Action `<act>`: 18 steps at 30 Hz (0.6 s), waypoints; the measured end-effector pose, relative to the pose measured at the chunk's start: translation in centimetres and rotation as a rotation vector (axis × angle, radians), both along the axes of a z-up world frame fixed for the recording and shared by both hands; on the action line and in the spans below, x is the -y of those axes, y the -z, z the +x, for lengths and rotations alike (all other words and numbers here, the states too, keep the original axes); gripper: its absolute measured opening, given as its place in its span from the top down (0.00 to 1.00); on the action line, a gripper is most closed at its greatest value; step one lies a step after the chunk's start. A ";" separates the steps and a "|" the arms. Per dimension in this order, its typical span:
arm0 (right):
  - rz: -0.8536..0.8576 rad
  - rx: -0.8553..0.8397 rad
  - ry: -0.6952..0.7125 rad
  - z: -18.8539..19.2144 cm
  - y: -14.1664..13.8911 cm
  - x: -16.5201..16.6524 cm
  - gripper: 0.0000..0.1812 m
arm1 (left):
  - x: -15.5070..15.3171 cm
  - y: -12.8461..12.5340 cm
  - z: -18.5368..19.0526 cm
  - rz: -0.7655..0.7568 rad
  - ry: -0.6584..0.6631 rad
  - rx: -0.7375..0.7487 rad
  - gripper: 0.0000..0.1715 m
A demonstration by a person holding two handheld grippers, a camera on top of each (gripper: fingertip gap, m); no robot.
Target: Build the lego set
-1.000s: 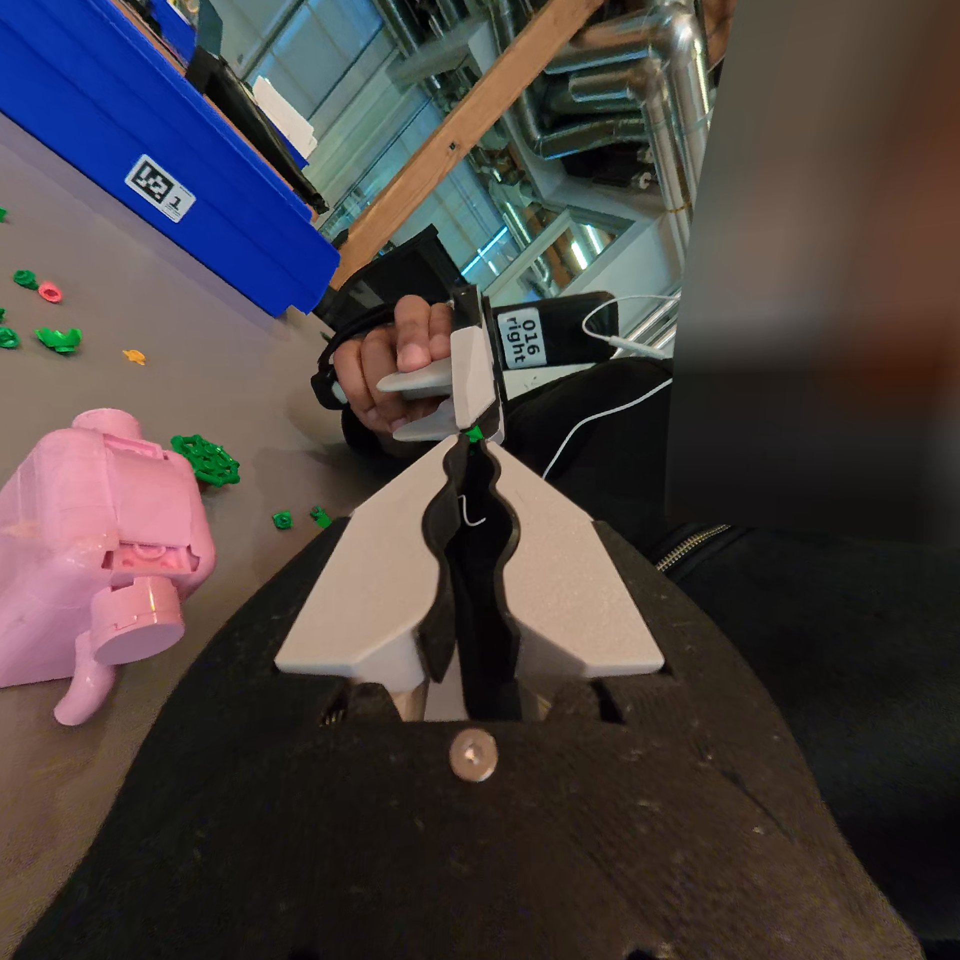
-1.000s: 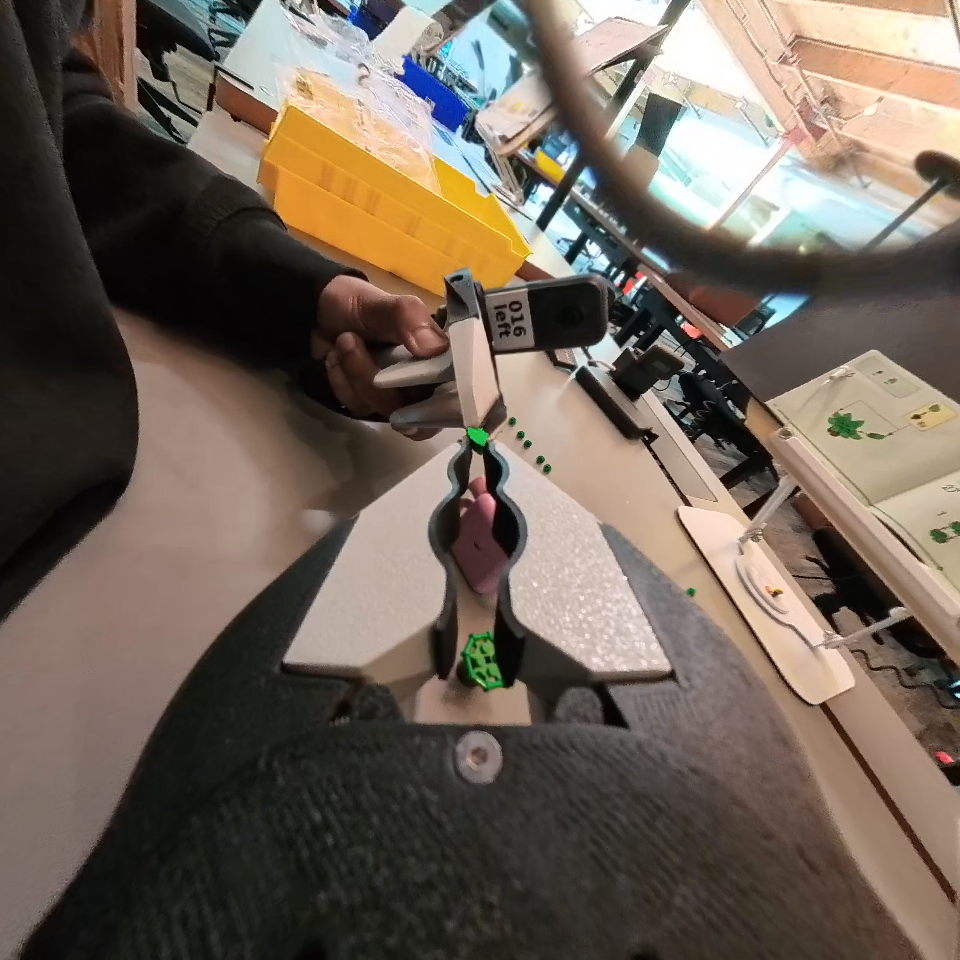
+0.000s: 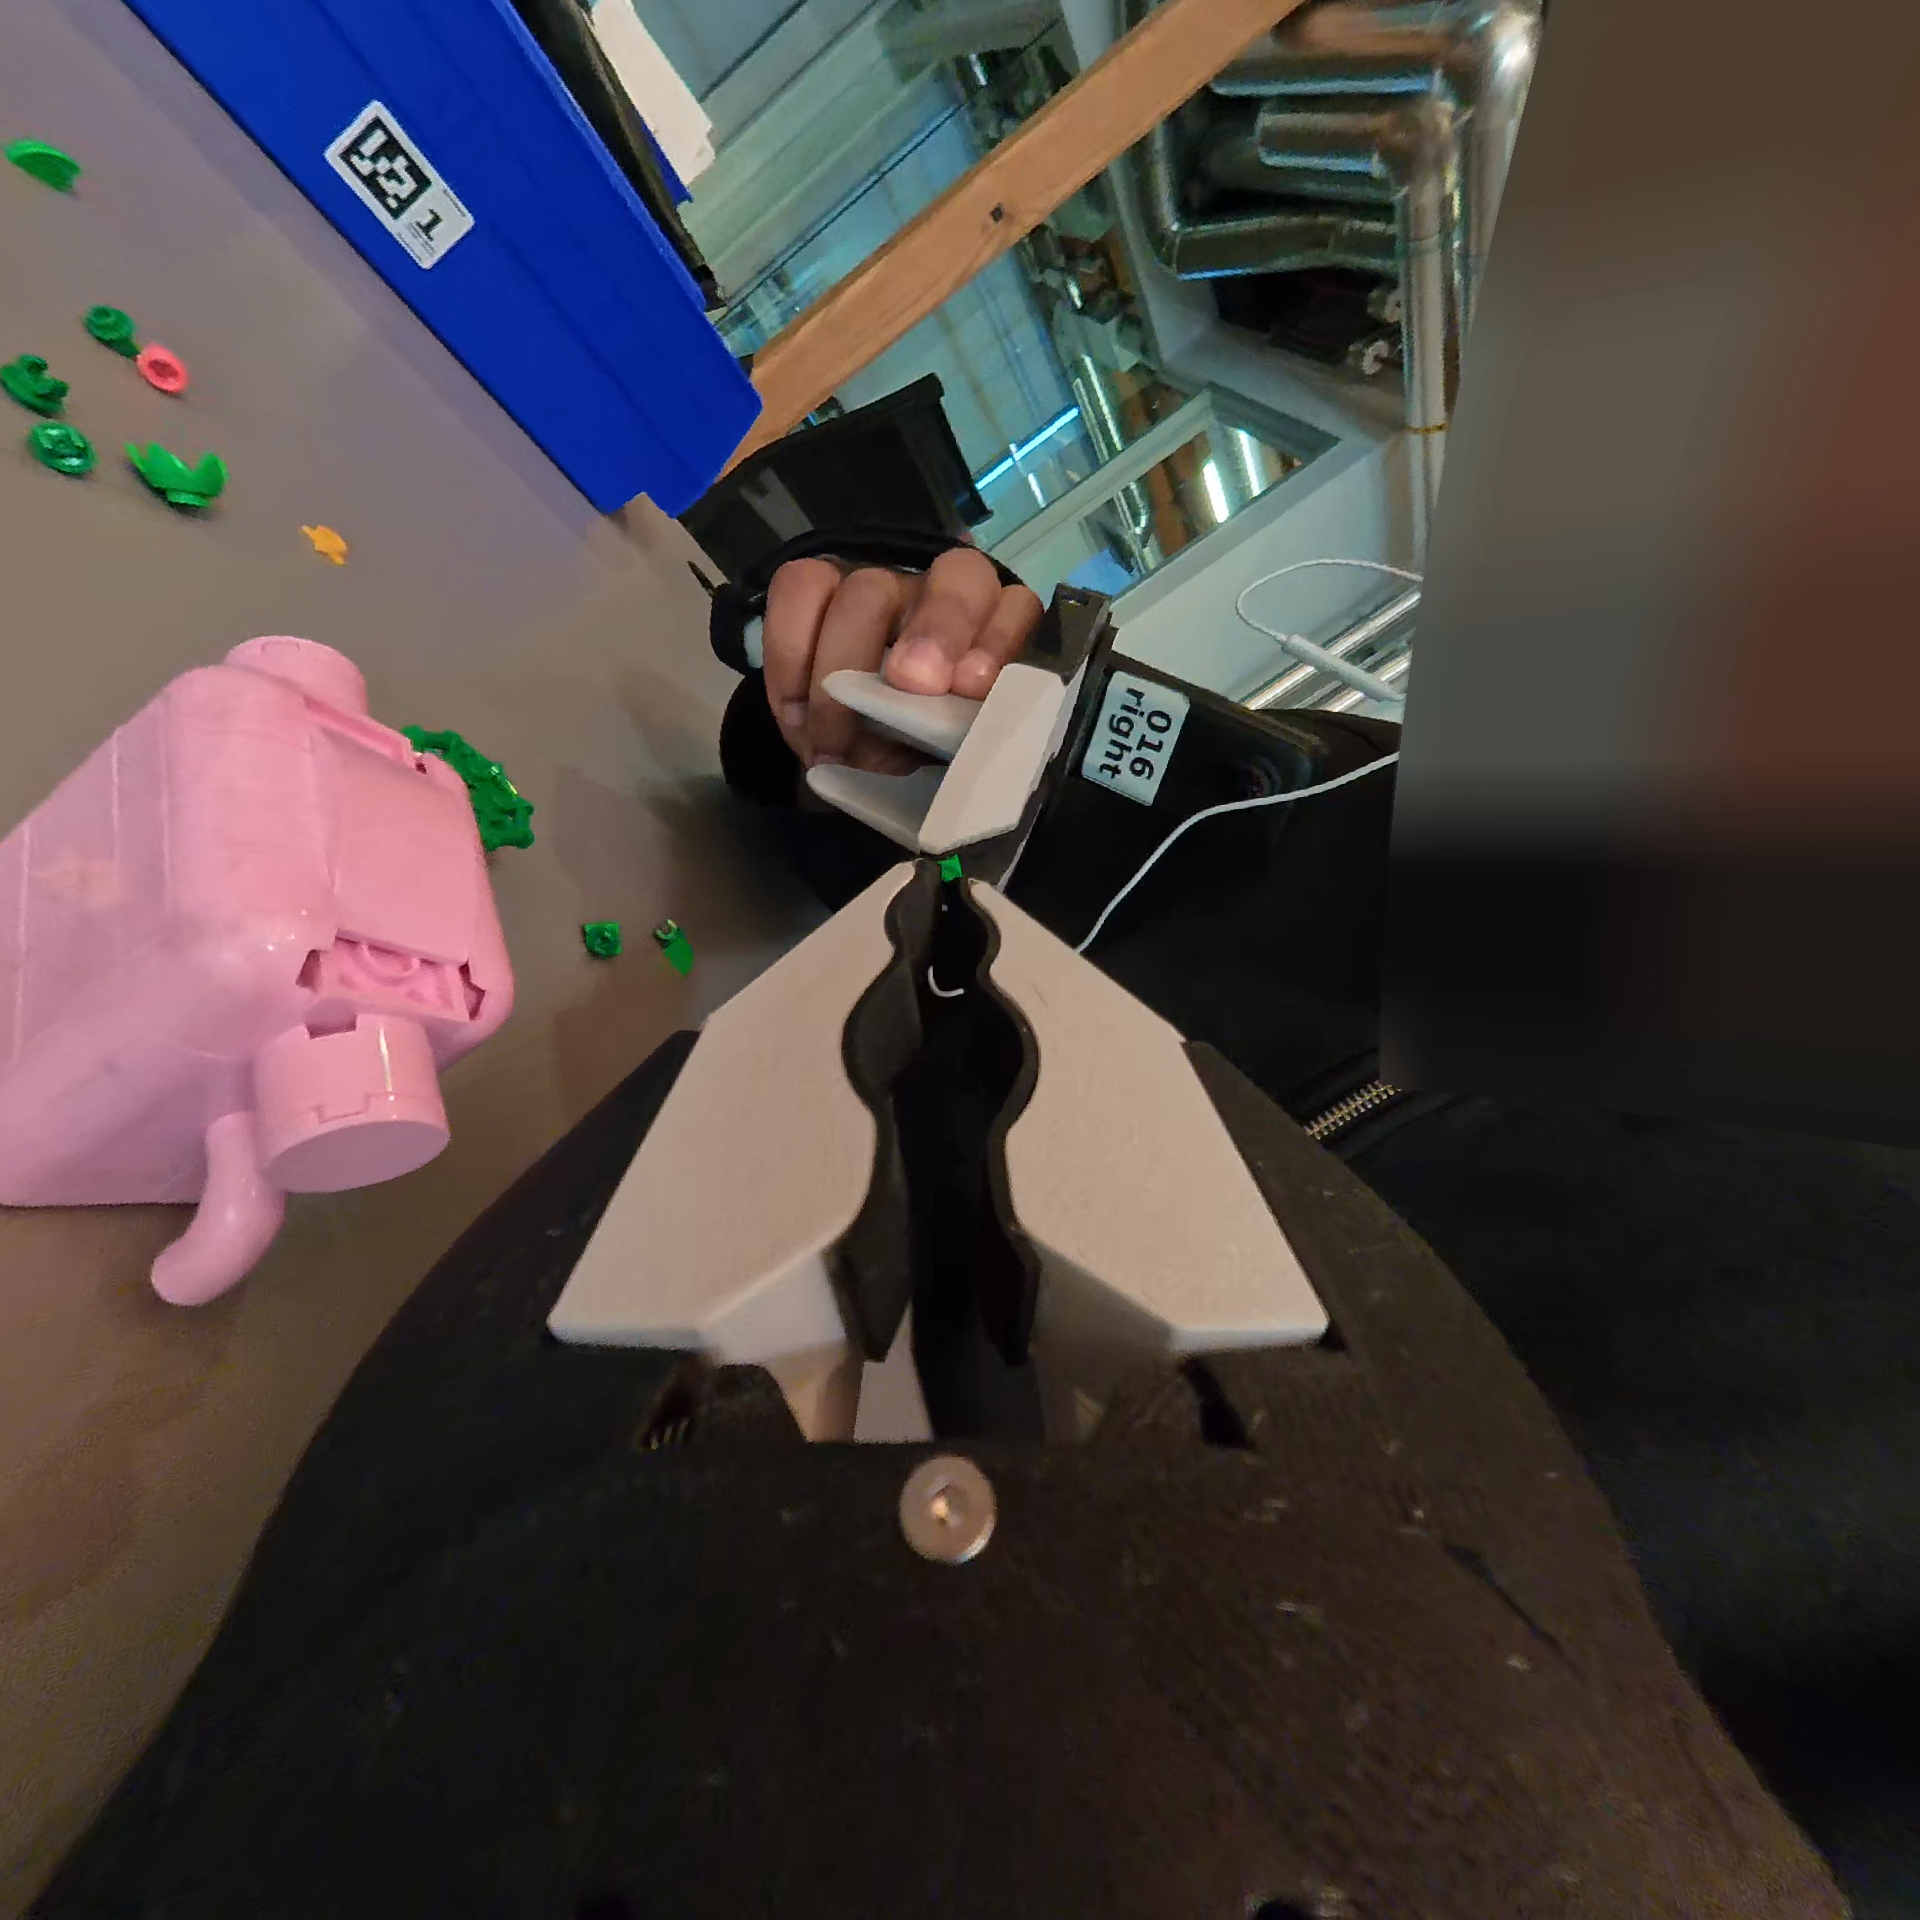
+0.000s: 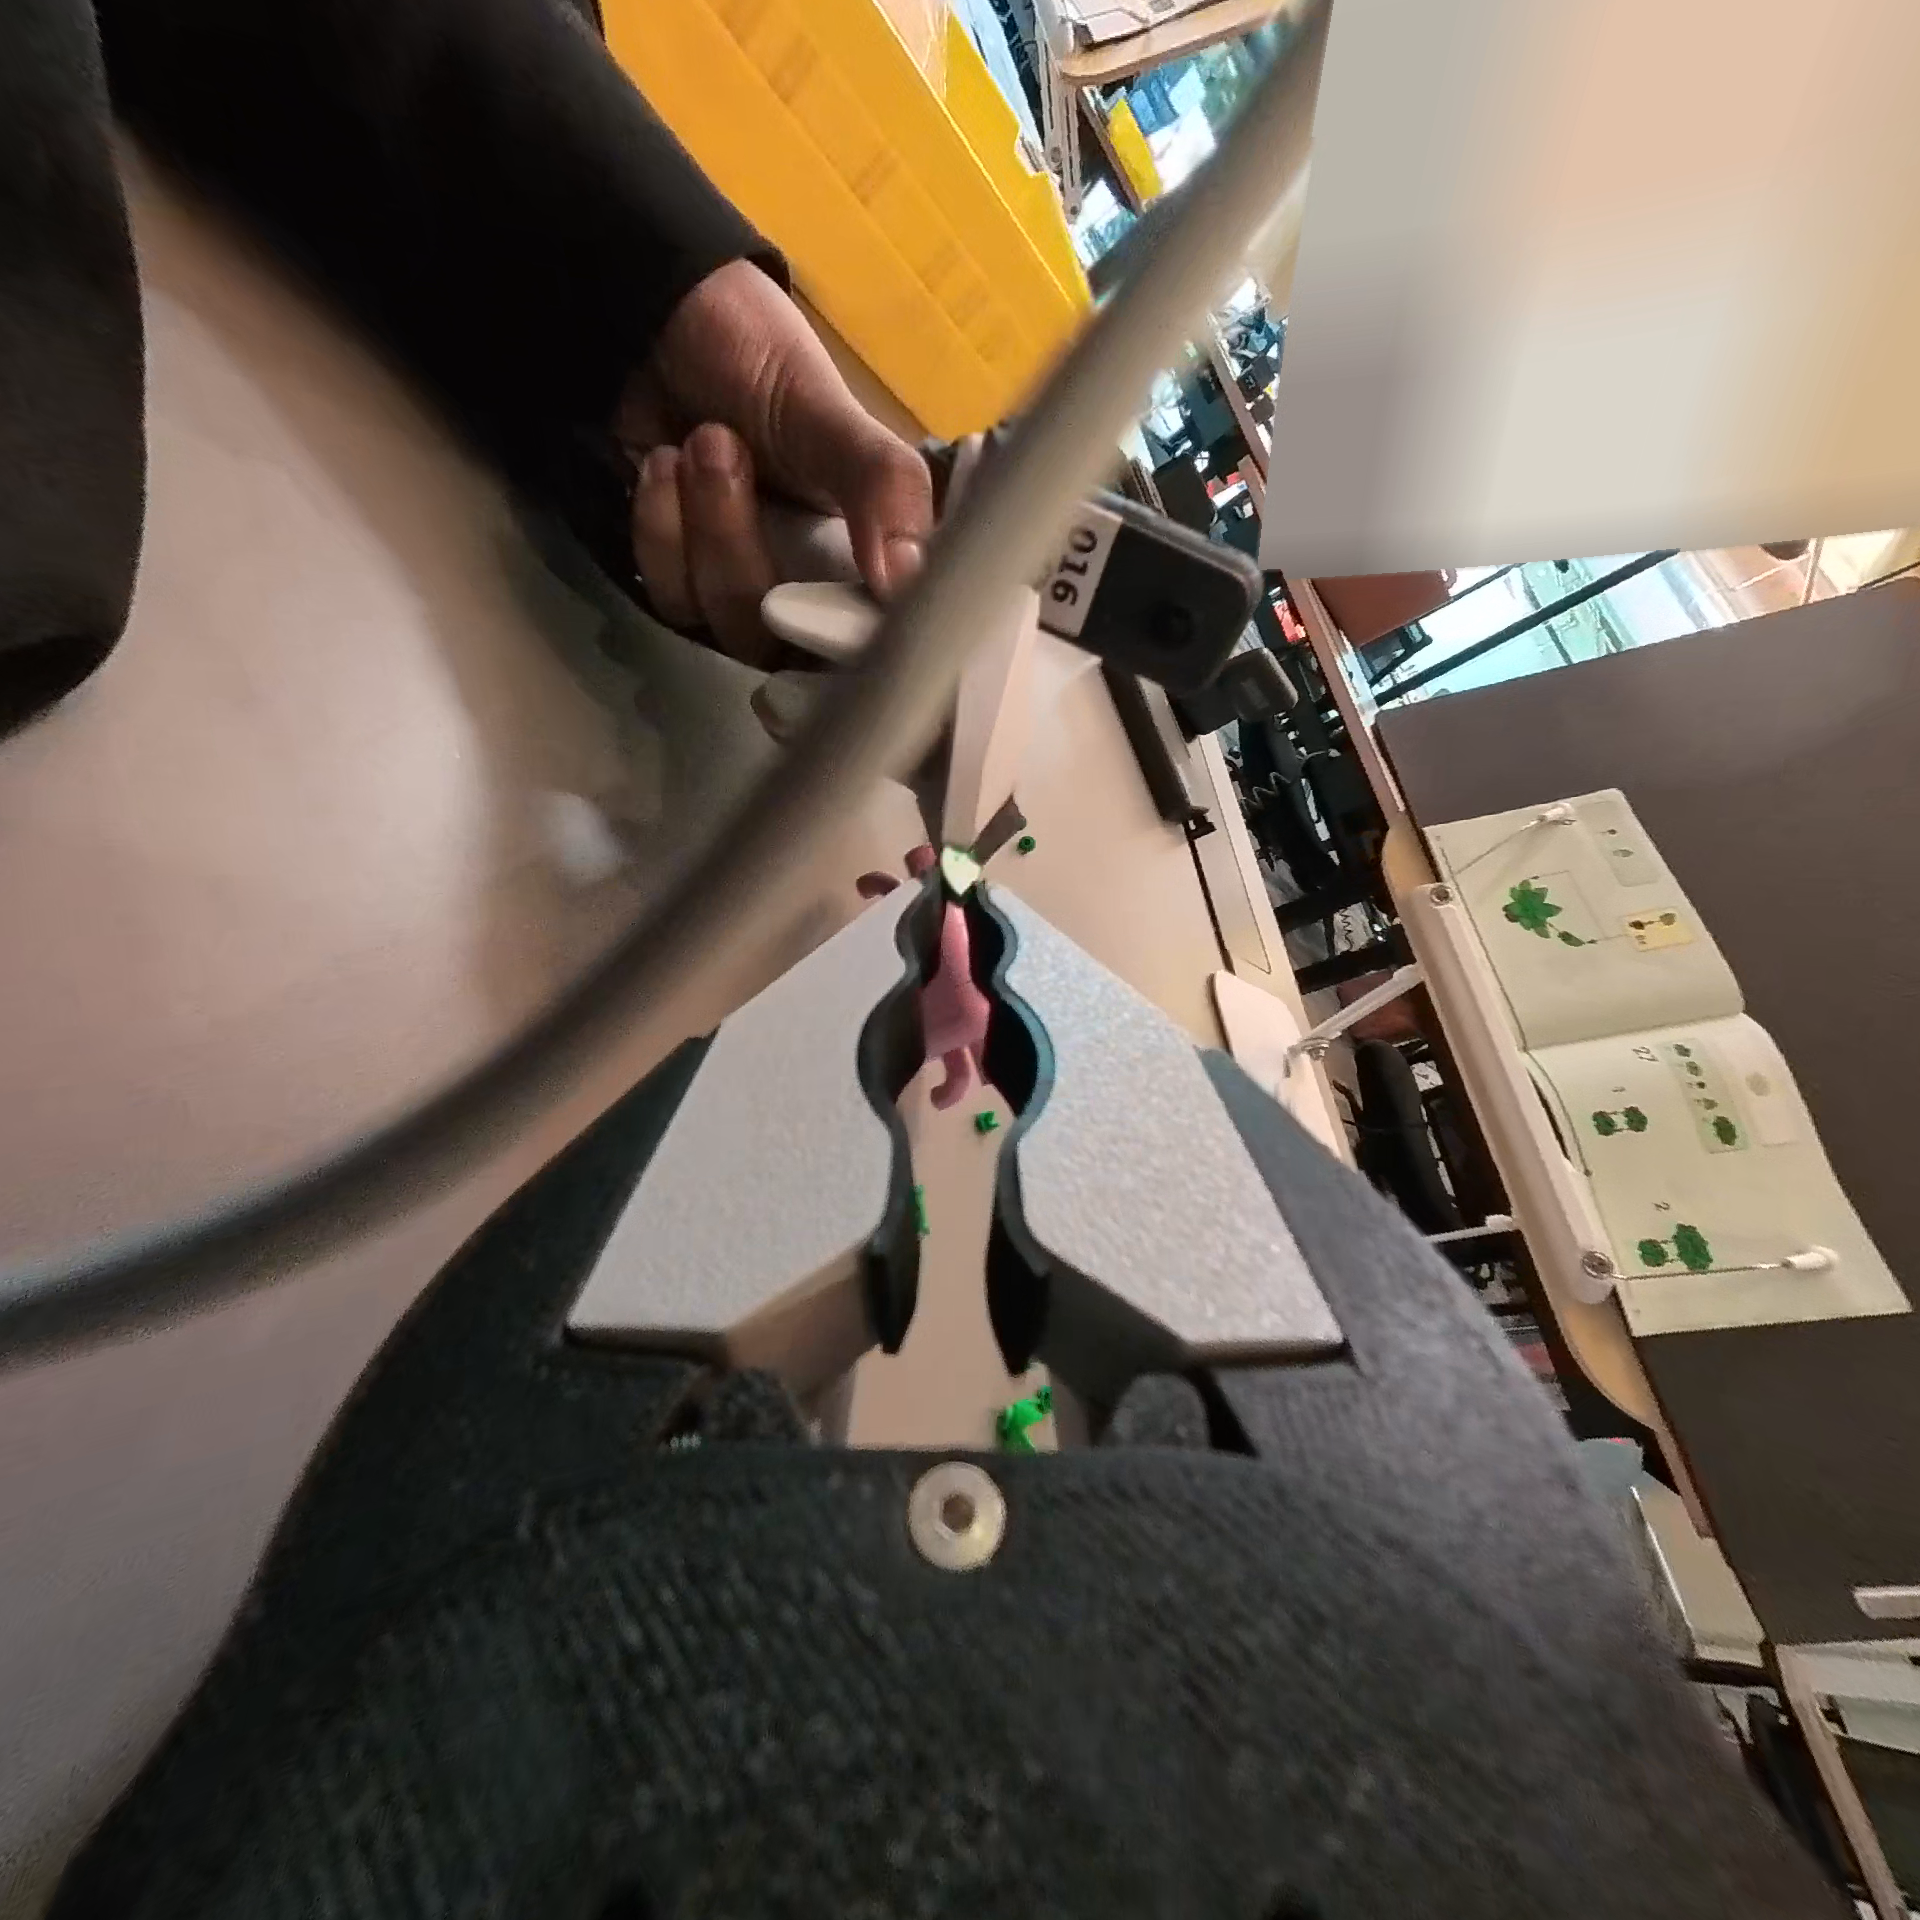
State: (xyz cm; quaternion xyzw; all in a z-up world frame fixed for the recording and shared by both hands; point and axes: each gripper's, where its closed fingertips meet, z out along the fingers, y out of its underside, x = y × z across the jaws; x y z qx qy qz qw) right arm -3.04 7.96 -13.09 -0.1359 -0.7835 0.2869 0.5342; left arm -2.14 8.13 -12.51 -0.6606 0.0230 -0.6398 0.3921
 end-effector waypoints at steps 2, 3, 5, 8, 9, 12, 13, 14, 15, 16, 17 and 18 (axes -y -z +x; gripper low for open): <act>-0.011 -0.008 0.002 -0.1 -0.1 0.0 0.98 | 0.0 0.0 0.0 0.030 -0.007 -0.039 1.00; -0.038 -0.025 0.013 -0.3 -0.4 -0.1 0.98 | -0.1 -0.2 -0.2 0.064 -0.027 -0.071 1.00; -0.151 -0.087 0.023 -0.7 -1.5 -0.4 0.97 | -0.4 -1.1 -0.6 0.166 -0.100 -0.142 1.00; -0.316 -0.102 0.075 -1.2 -2.2 -2.2 0.83 | -0.6 -1.3 -0.7 0.299 -0.210 -0.375 1.00; -0.384 -0.076 0.098 -1.4 -2.2 -3.0 0.86 | -0.6 -1.3 -0.8 0.341 -0.242 -0.461 1.00; -0.645 0.037 0.099 -1.6 -2.4 -4.0 0.83 | -0.6 -1.7 -1.1 0.435 -0.324 -0.620 1.00; -0.747 0.084 0.074 -1.5 -2.5 -3.7 0.81 | -0.6 -1.9 -1.0 0.459 -0.339 -0.642 1.00; -0.845 0.138 0.031 -1.4 -2.7 -3.2 0.78 | -0.6 -2.1 -1.0 0.477 -0.354 -0.658 1.00; -0.933 0.189 -0.006 -1.3 -2.8 -2.7 0.78 | -0.5 -2.2 -0.9 0.495 -0.365 -0.671 1.00; -1.004 0.234 -0.030 -1.2 -2.8 -2.5 0.78 | -0.5 -2.4 -1.0 0.512 -0.376 -0.679 1.00; -1.062 0.278 -0.061 -1.1 -2.8 -2.2 0.77 | -0.5 -2.4 -1.1 0.519 -0.386 -0.687 1.00; -1.113 0.315 -0.083 -0.9 -2.8 -2.1 0.77 | -0.5 -2.4 -1.1 0.520 -0.388 -0.692 1.00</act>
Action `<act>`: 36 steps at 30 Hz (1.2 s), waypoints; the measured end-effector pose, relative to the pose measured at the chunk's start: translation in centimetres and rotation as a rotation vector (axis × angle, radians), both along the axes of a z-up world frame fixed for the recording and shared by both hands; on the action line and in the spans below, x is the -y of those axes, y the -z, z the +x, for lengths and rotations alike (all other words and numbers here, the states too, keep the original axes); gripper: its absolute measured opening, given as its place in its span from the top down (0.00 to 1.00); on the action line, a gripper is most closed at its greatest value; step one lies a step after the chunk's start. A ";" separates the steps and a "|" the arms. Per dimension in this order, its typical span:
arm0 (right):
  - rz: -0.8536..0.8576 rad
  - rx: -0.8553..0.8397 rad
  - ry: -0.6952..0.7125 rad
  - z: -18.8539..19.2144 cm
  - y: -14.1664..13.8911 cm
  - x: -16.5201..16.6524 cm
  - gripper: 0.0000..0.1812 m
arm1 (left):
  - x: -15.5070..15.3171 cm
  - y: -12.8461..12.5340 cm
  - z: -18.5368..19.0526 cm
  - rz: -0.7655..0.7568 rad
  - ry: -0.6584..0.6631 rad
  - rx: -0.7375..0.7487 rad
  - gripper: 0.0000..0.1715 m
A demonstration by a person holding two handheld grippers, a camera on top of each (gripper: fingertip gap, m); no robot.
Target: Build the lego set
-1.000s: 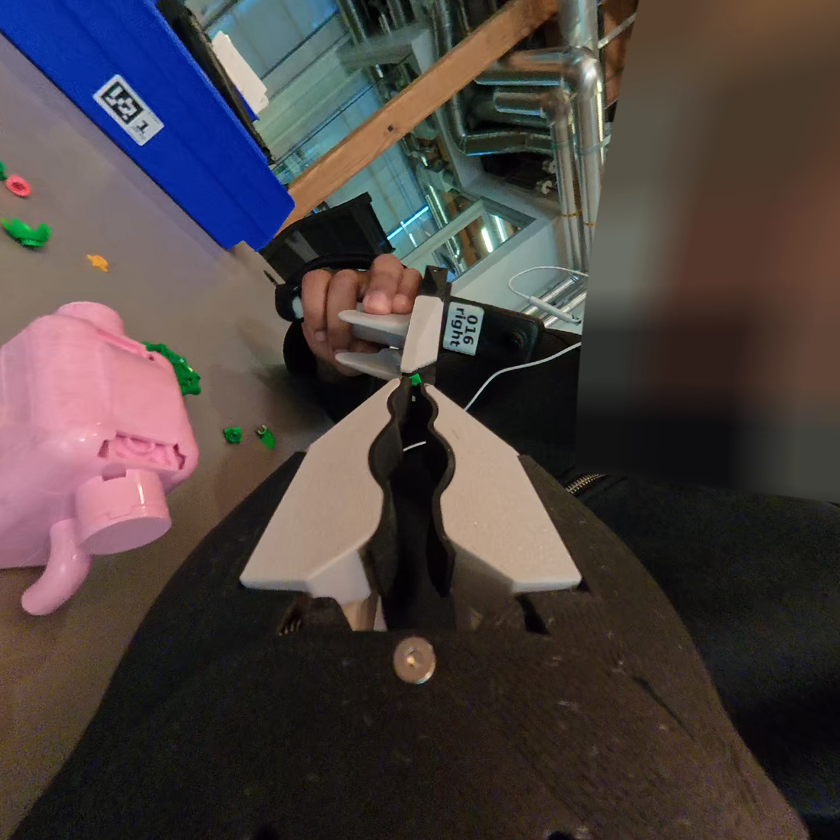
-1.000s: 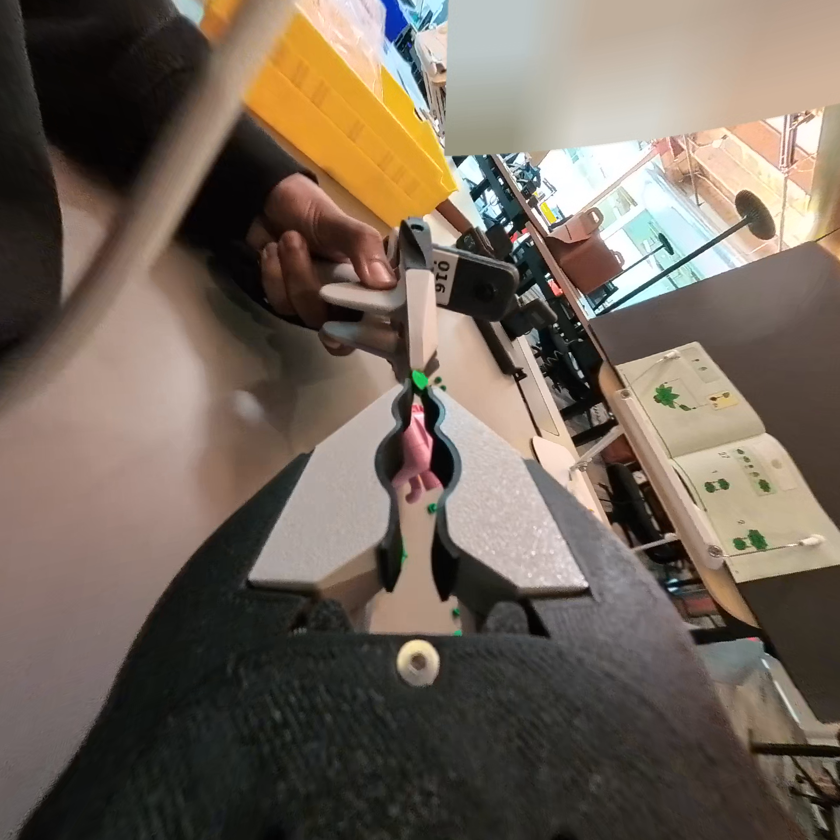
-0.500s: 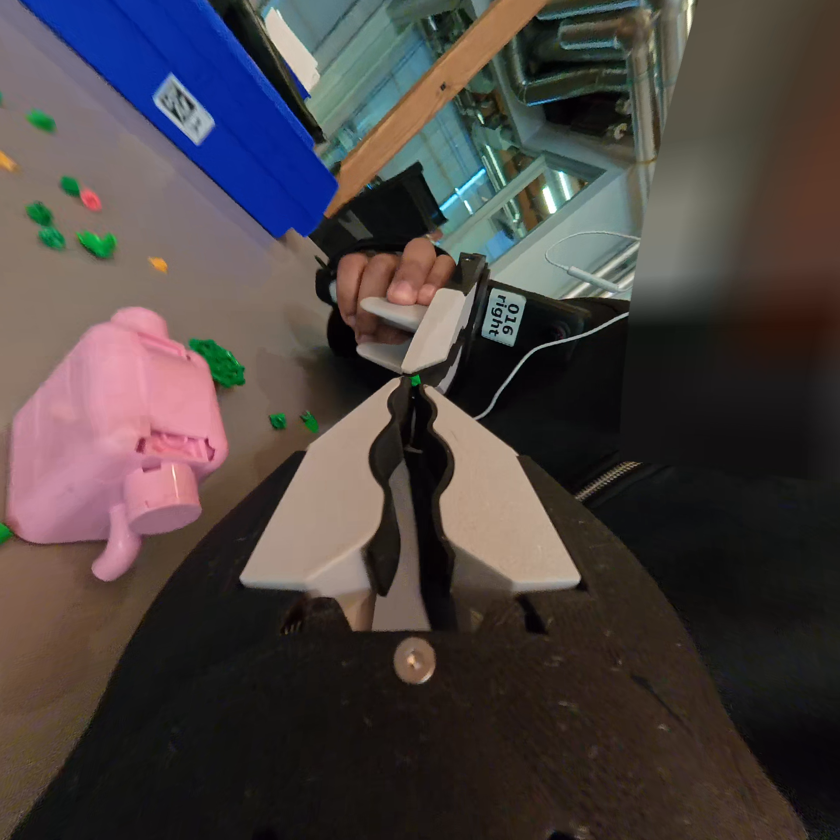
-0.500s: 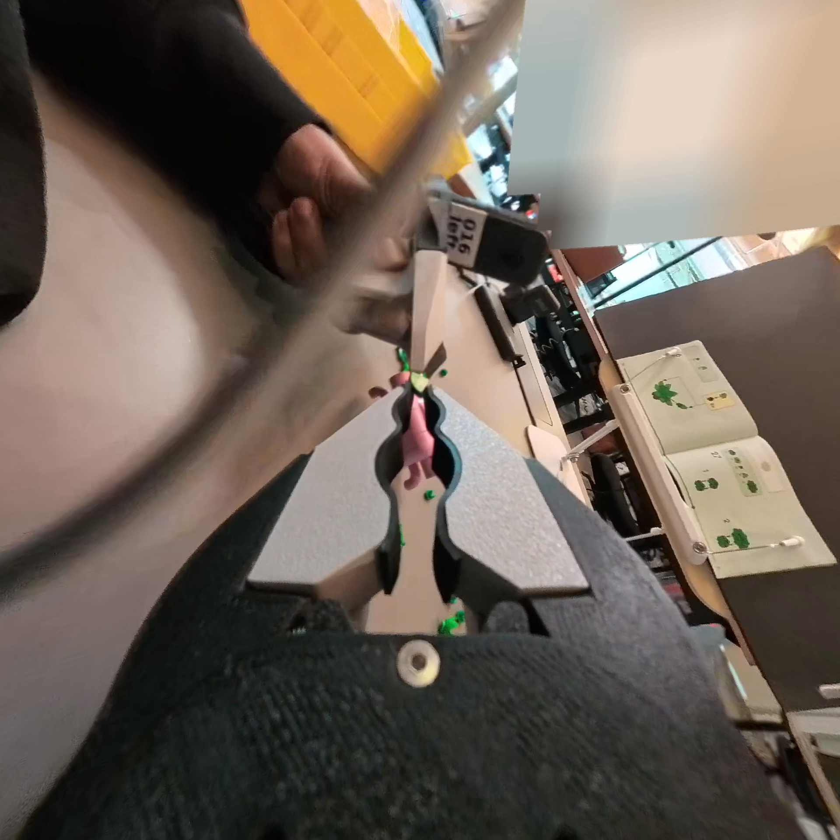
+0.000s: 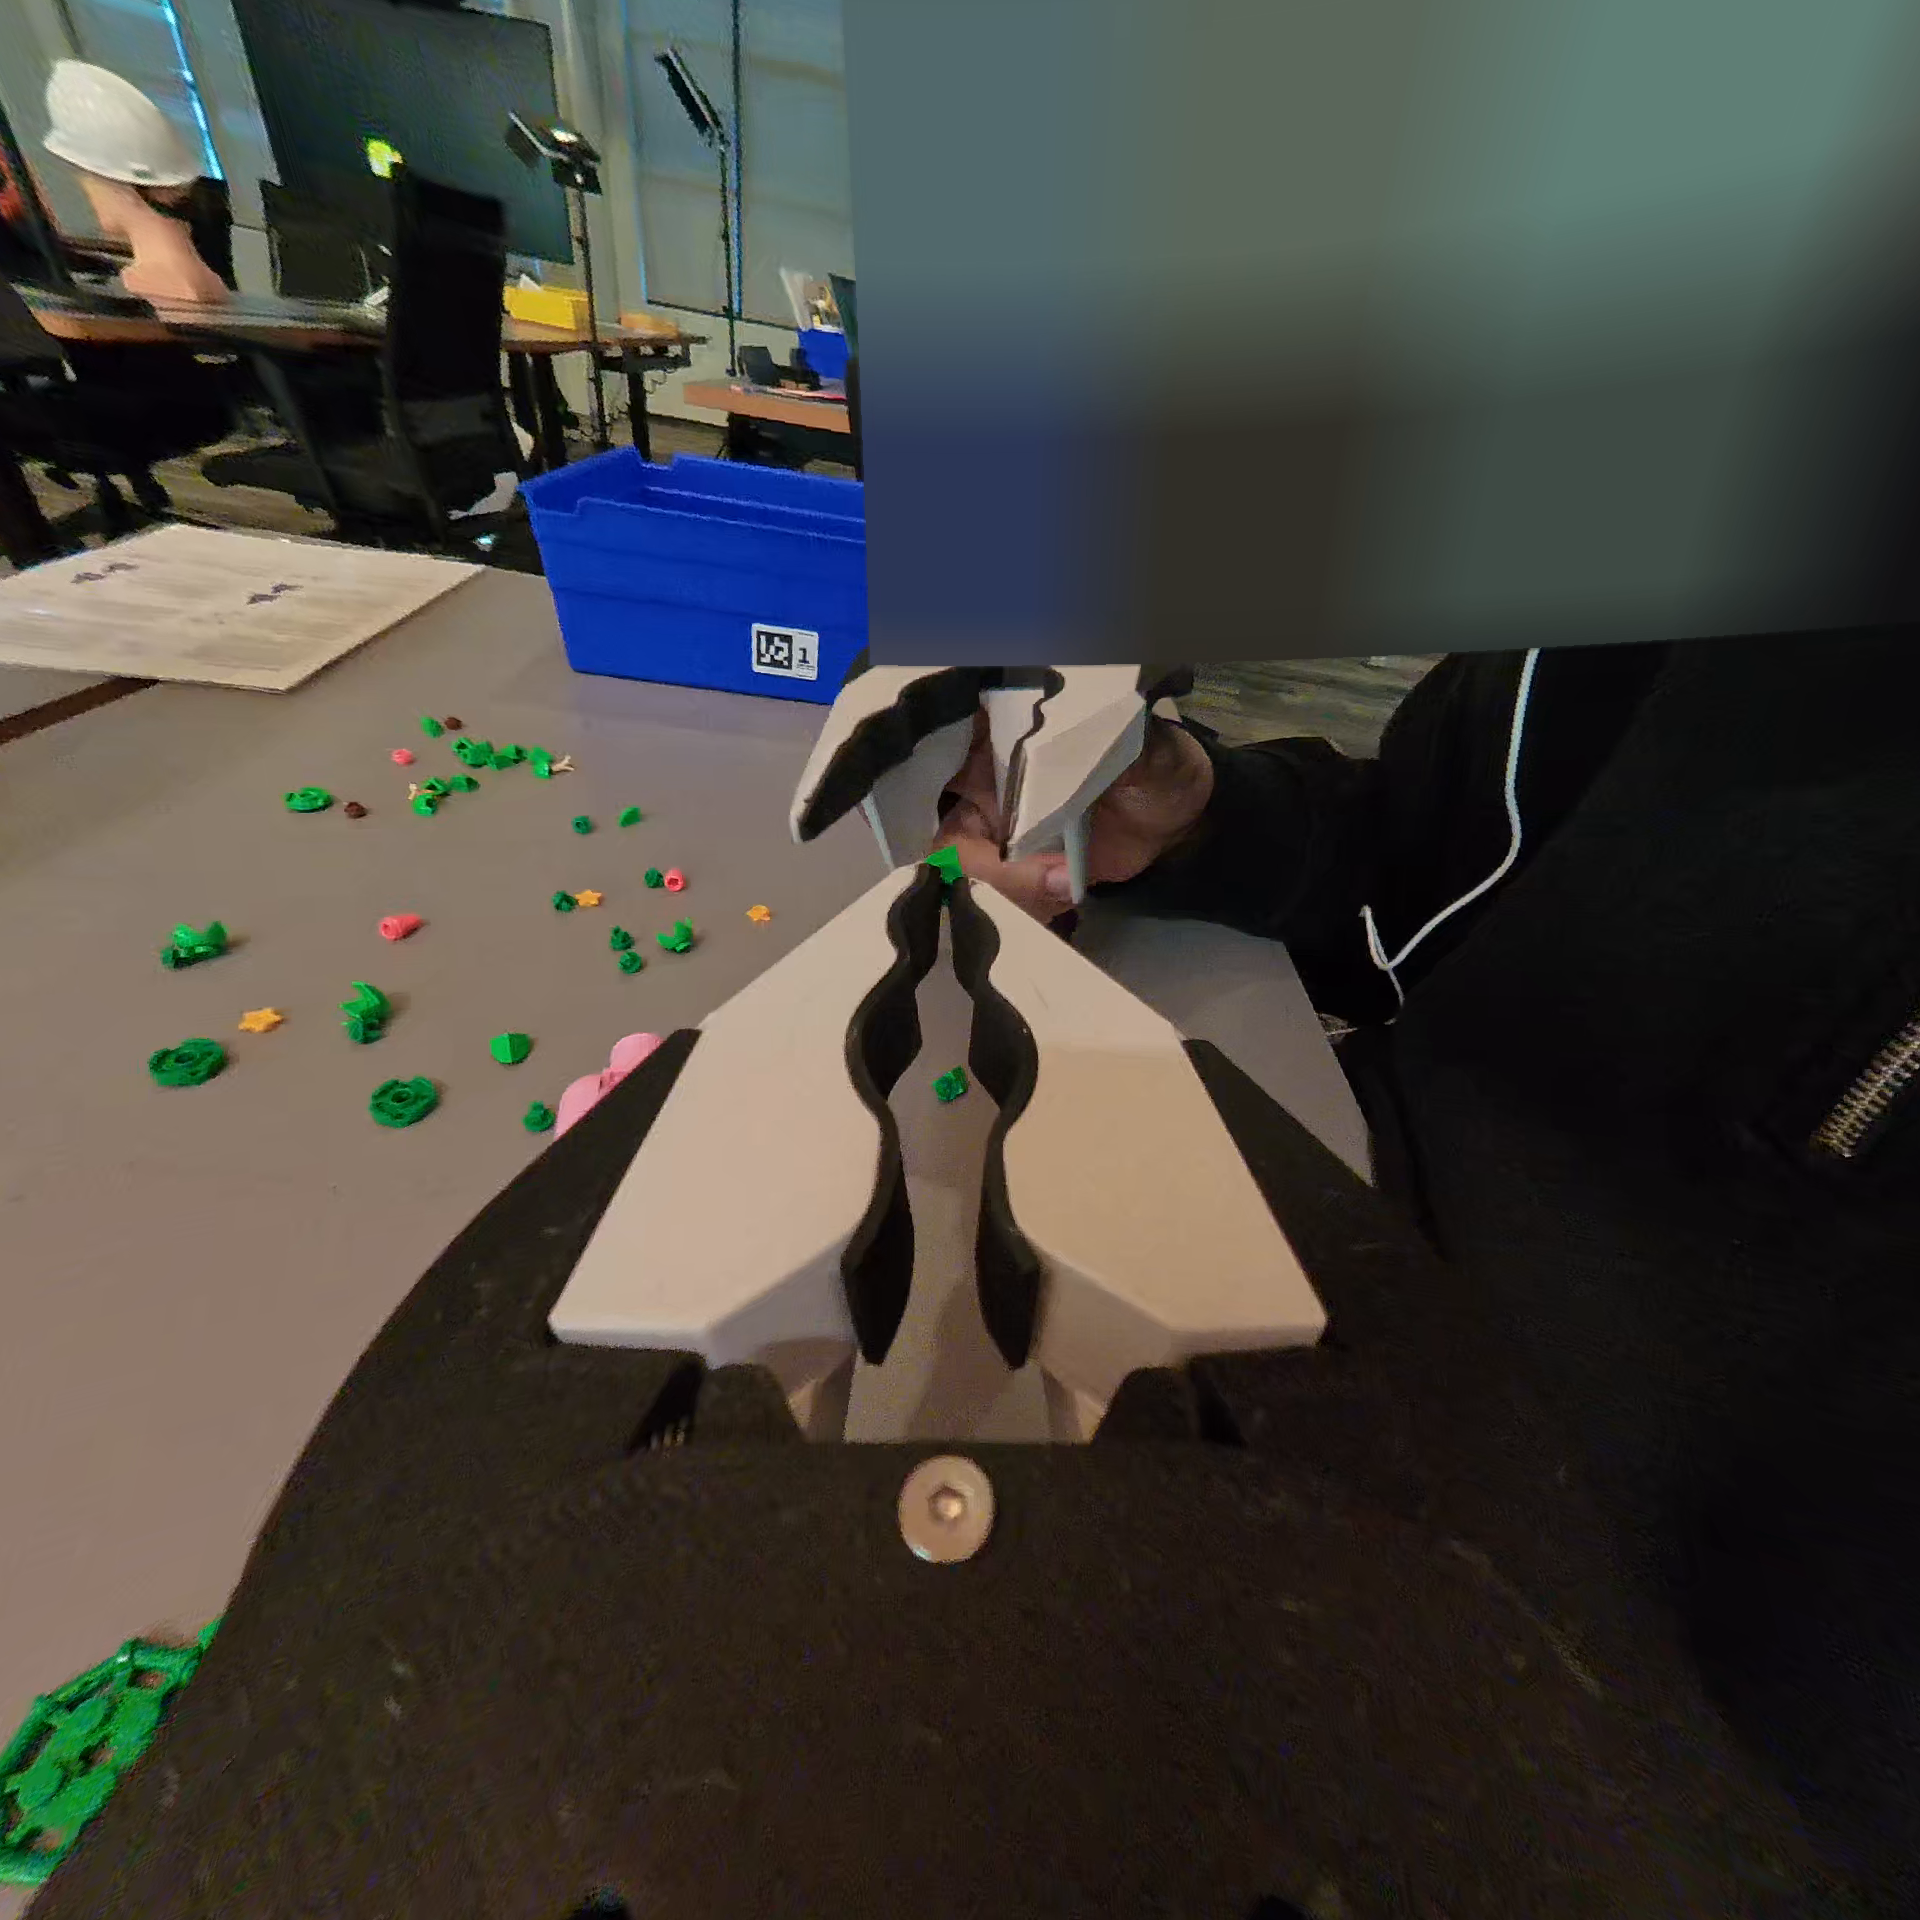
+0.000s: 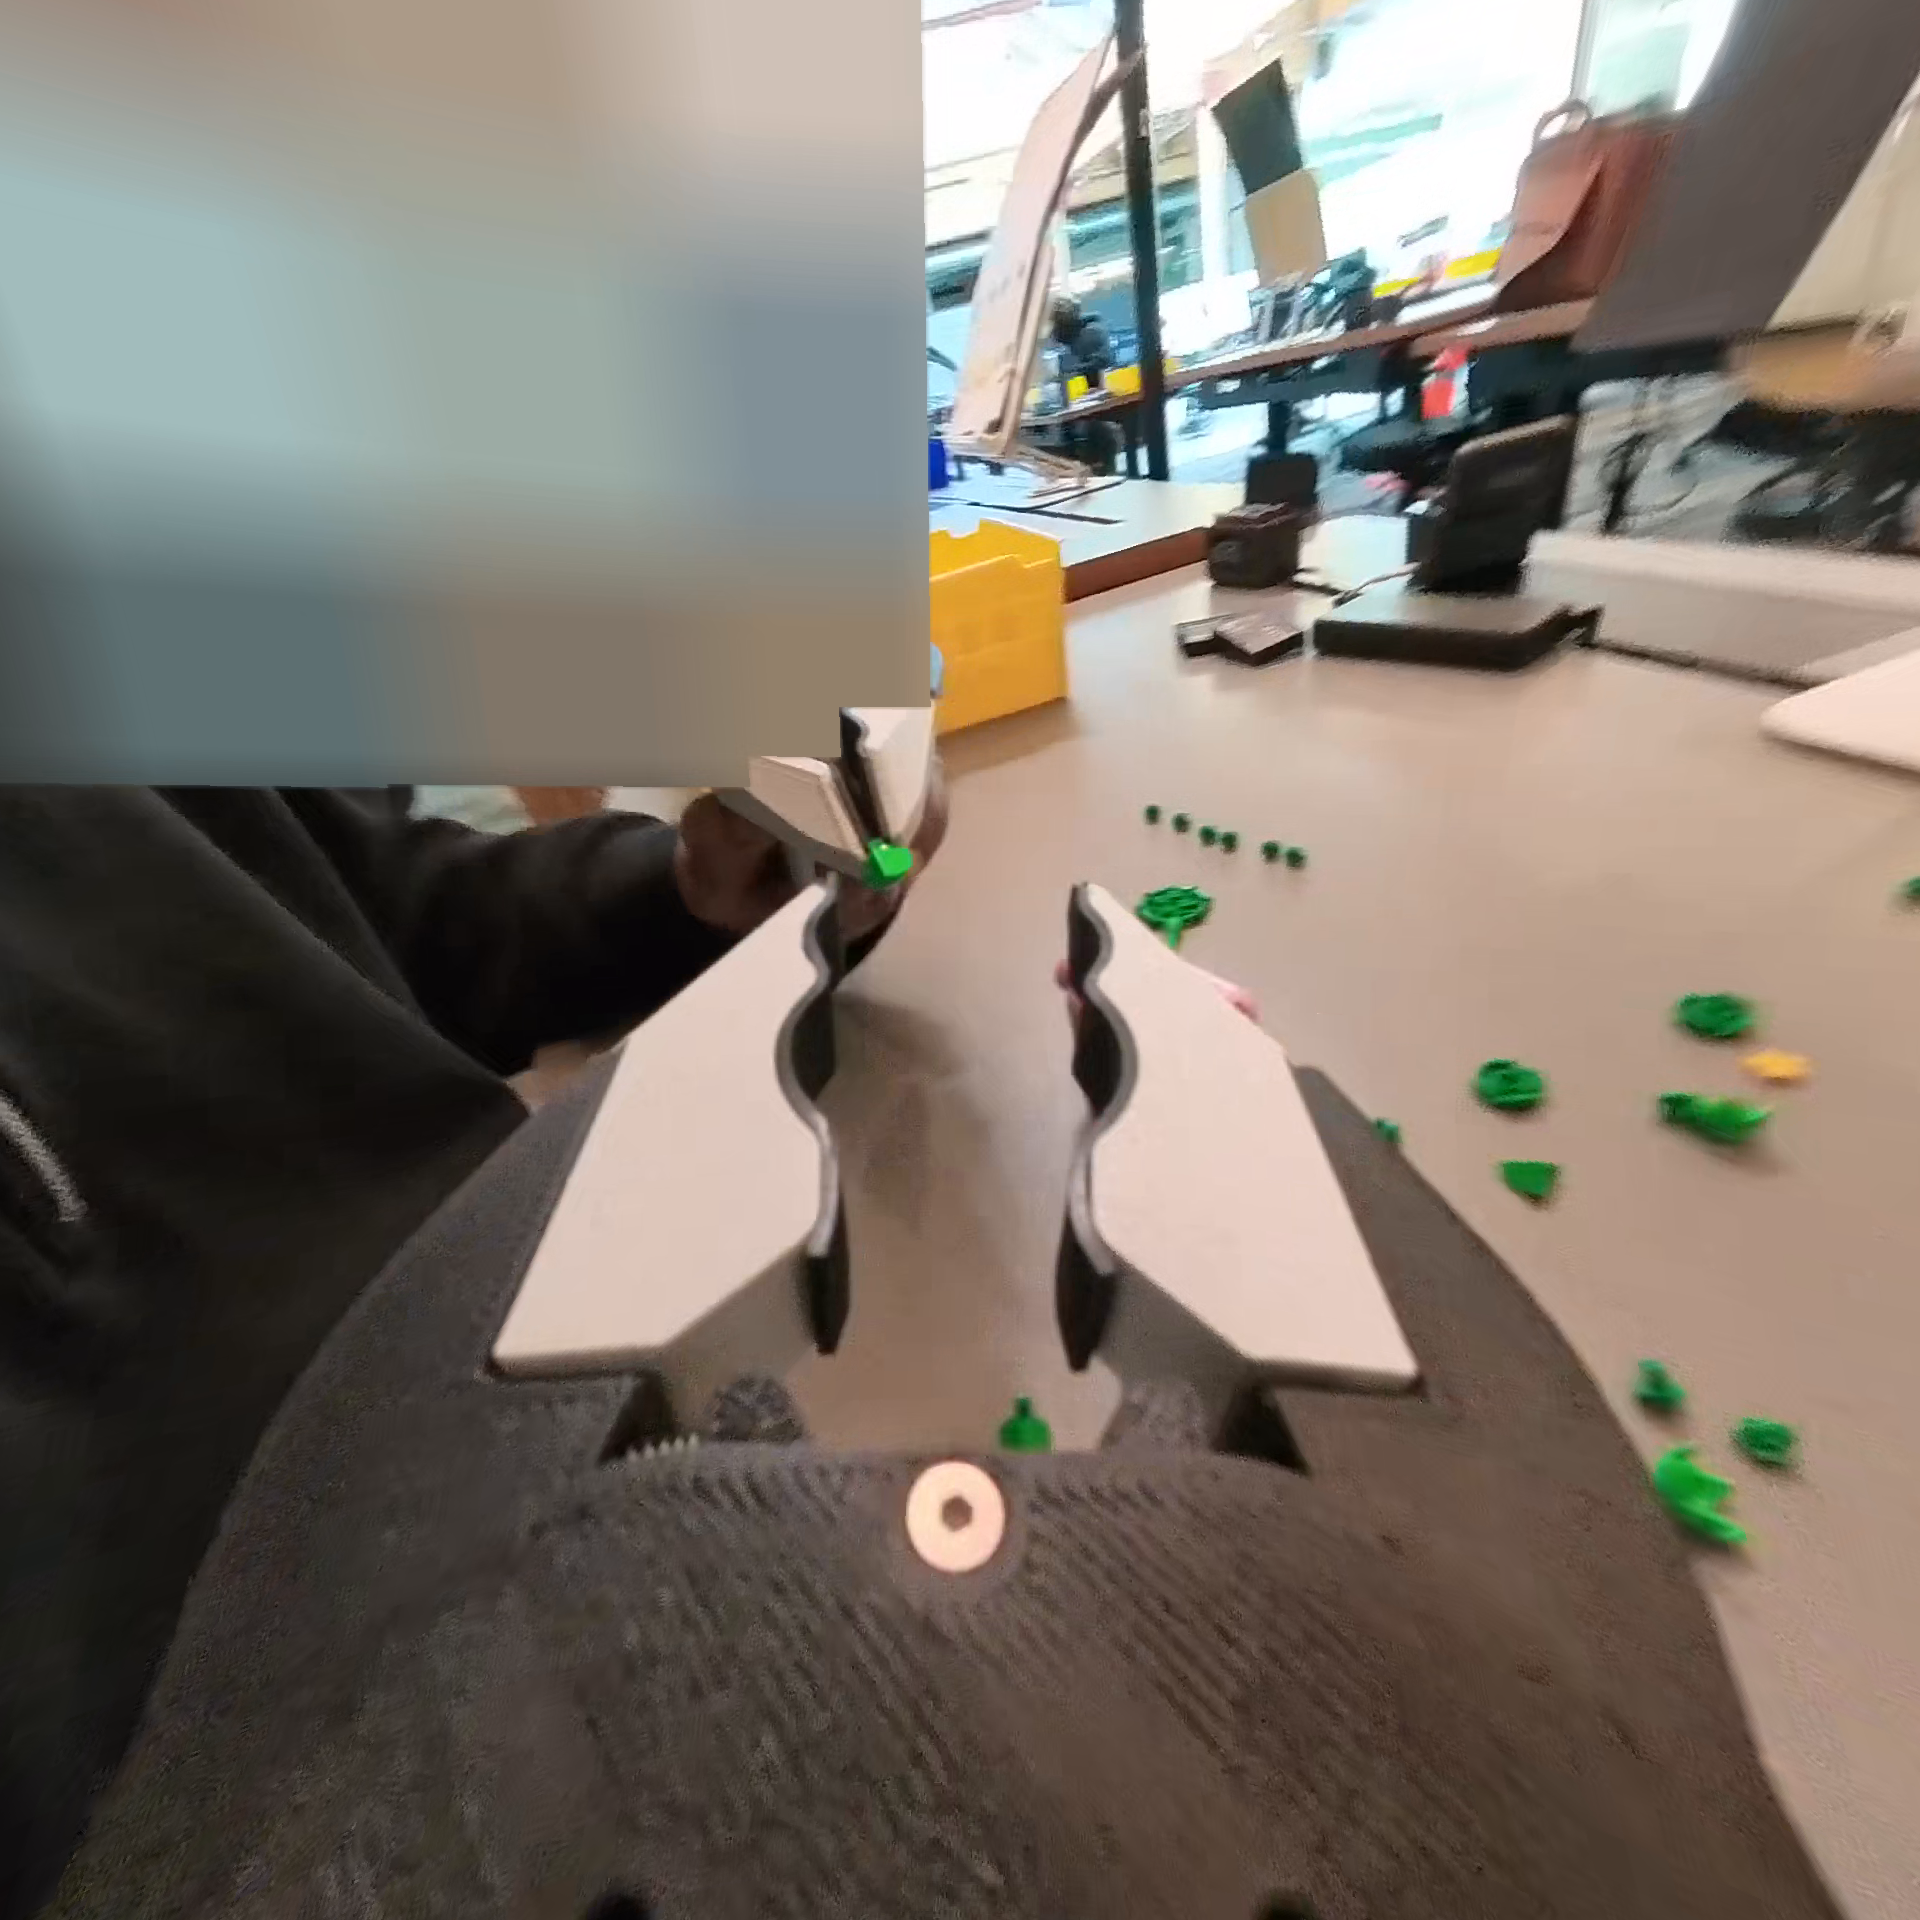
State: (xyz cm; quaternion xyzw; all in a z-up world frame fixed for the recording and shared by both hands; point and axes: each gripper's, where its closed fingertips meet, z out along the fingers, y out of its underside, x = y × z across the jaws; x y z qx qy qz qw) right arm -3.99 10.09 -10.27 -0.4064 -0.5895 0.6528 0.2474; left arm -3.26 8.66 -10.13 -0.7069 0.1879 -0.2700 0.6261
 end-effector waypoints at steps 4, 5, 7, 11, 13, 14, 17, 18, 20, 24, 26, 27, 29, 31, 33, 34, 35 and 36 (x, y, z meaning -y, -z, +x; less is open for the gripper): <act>-0.227 0.059 -0.084 0.3 -0.6 -0.2 0.83 | 0.1 -0.3 0.1 0.028 -0.003 -0.014 1.00; -0.287 0.079 -0.108 0.3 -0.7 -0.2 0.86 | 0.2 -0.4 0.2 0.042 -0.004 -0.026 1.00; -0.391 0.138 -0.175 0.4 -0.6 0.2 0.94 | 0.3 -0.5 0.4 0.063 -0.012 -0.056 1.00; -0.538 0.230 -0.304 0.8 -0.4 1.0 0.98 | 0.2 -0.2 0.7 0.062 -0.010 -0.084 1.00; -0.559 0.225 -0.314 0.8 -0.6 1.0 1.00 | 0.2 -0.1 0.7 0.054 -0.005 -0.077 1.00; -0.547 0.227 -0.305 0.8 -0.4 0.9 1.00 | 0.2 -0.1 0.8 0.056 -0.004 -0.075 1.00; -0.514 0.236 -0.294 0.7 -0.1 1.1 0.96 | 0.2 -0.1 0.8 0.055 -0.004 -0.081 1.00; -0.519 0.237 -0.302 0.7 -0.1 1.1 0.95 | 0.2 -0.1 0.8 0.059 -0.007 -0.079 1.00; -0.541 0.249 -0.327 0.9 -0.2 1.3 0.91 | 0.0 0.1 0.5 0.043 -0.023 -0.082 1.00; -0.559 0.280 -0.365 1.0 -0.1 1.8 0.92 | 0.0 0.3 0.8 0.034 -0.011 -0.089 1.00; -0.531 0.266 -0.338 0.8 -0.1 1.6 0.96 | 0.0 0.4 0.9 0.032 -0.010 -0.094 1.00; -0.511 0.263 -0.327 0.8 0.0 1.5 0.97 | -0.1 0.4 0.9 0.030 -0.010 -0.092 1.00; -0.504 0.260 -0.326 0.8 0.0 1.5 0.98 | -0.1 0.4 1.0 0.026 -0.009 -0.084 1.00; -0.509 0.259 -0.331 0.9 -0.1 1.5 0.98 | -0.1 0.3 1.0 0.023 -0.004 -0.061 1.00; -0.497 0.254 -0.331 0.9 -0.1 1.6 0.97 | -0.2 0.3 1.2 0.014 0.004 -0.036 1.00; -0.479 0.255 -0.331 0.9 0.0 1.8 0.97 | -0.2 0.4 1.4 0.006 0.014 -0.029 1.00; -0.463 0.255 -0.326 1.0 0.0 1.8 0.97 | -0.2 0.5 1.6 0.002 0.016 -0.029 1.00; -0.451 0.260 -0.322 1.0 0.0 1.7 0.97 | -0.2 0.5 1.6 0.005 0.010 -0.032 1.00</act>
